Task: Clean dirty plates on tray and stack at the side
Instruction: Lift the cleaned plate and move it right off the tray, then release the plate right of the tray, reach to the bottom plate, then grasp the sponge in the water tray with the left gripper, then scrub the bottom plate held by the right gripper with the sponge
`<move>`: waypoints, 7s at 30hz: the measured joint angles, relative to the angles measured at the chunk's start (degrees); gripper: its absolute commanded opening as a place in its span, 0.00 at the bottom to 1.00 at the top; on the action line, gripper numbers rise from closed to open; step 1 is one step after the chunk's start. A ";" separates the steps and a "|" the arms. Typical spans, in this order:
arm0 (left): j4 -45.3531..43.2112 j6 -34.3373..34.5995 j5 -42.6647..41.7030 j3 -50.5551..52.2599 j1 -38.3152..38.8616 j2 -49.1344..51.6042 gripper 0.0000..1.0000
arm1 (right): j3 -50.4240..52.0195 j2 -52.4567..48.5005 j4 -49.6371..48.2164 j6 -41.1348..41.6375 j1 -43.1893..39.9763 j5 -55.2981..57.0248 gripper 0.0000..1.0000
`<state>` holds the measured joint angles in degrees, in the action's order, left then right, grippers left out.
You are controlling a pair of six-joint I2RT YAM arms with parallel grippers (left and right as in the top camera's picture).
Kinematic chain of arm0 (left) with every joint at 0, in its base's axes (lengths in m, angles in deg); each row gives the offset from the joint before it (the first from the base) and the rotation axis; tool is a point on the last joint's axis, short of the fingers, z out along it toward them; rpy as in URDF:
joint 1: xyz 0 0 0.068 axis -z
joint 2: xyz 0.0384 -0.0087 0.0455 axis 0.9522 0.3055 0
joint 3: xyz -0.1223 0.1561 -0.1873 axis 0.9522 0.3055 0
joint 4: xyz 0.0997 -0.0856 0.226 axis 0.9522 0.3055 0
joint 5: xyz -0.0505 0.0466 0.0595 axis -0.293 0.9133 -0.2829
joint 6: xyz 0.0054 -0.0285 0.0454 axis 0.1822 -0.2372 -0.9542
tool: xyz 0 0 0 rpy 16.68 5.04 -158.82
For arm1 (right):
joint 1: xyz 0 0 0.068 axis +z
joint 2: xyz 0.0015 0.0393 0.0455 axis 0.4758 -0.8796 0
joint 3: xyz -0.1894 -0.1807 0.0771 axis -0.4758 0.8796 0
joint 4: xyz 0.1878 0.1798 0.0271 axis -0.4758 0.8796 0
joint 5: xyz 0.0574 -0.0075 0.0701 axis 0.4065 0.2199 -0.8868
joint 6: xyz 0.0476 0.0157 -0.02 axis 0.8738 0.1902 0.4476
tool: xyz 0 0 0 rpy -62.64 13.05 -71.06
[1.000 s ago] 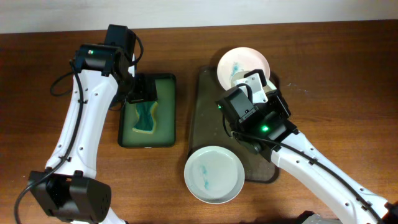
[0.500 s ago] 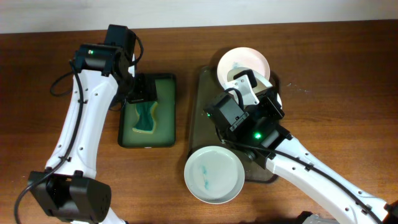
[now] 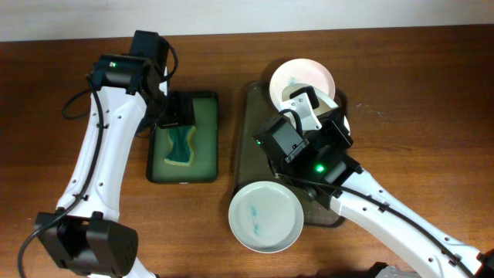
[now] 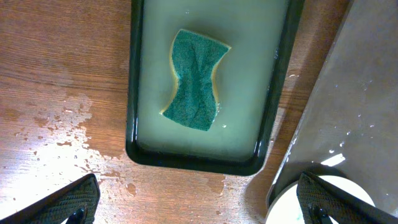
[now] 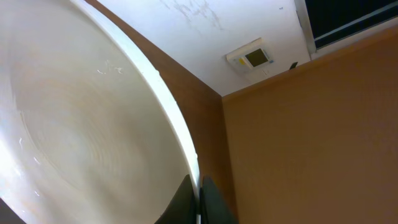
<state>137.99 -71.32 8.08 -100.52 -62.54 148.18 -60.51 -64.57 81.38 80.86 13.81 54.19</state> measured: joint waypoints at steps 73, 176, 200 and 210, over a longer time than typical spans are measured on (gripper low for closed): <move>0.04 0.00 -0.39 0.00 0.00 0.00 0.99 | 3.48 6.16 30.14 7.56 -34.80 -89.90 0.51; -25.40 -1.31 -12.44 16.22 7.28 3.10 0.00 | 7.87 -23.43 -2.95 10.19 -35.65 -85.15 0.09; -36.30 12.85 -14.51 11.34 29.16 23.26 0.00 | 7.63 -24.52 -2.95 14.16 -35.93 -85.15 0.04; -25.38 10.93 -5.20 5.57 29.73 25.09 0.00 | 7.63 -24.59 -3.78 17.07 -35.76 -86.25 0.04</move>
<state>112.61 -60.40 2.88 -94.94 -32.81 173.28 -52.88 -89.16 77.59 97.93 -21.95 -32.06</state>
